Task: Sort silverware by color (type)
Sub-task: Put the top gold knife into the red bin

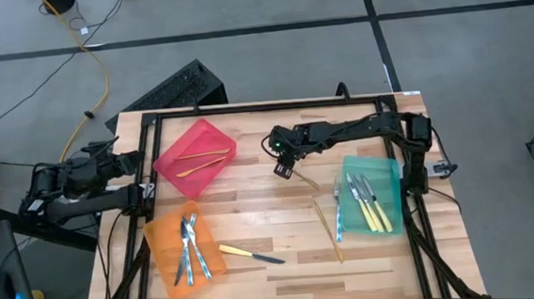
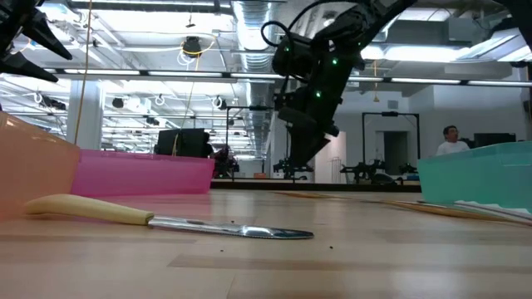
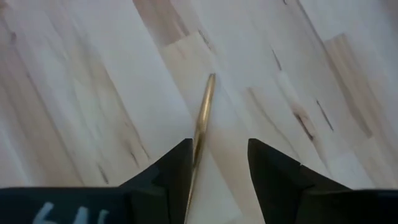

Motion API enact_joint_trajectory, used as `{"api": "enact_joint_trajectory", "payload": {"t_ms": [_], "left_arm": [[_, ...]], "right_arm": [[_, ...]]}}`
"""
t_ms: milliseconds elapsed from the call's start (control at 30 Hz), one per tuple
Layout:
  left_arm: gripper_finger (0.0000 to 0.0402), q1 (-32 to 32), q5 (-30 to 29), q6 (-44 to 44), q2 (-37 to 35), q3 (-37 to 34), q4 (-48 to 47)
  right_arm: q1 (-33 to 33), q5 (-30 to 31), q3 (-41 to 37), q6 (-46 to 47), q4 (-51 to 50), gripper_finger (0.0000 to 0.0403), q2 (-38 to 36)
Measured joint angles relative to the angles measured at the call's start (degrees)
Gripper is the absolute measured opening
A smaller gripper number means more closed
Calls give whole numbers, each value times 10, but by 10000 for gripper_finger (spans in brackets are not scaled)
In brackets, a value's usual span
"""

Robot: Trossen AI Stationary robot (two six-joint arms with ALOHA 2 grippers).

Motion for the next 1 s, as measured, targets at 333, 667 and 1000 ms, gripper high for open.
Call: {"api": "enact_joint_trajectory", "payload": {"t_ms": [333, 667, 1000], "left_arm": [[247, 0, -1, -15, 0, 0, 0], [247, 0, 0, -24, 0, 0, 0], [247, 0, 2, -24, 0, 0, 0]], "right_arm": [[-2, 0, -15, -19, 11, 176, 0], [6, 0, -13, -24, 33, 176, 37], [10, -3, -7, -18, 36, 175, 75]]}}
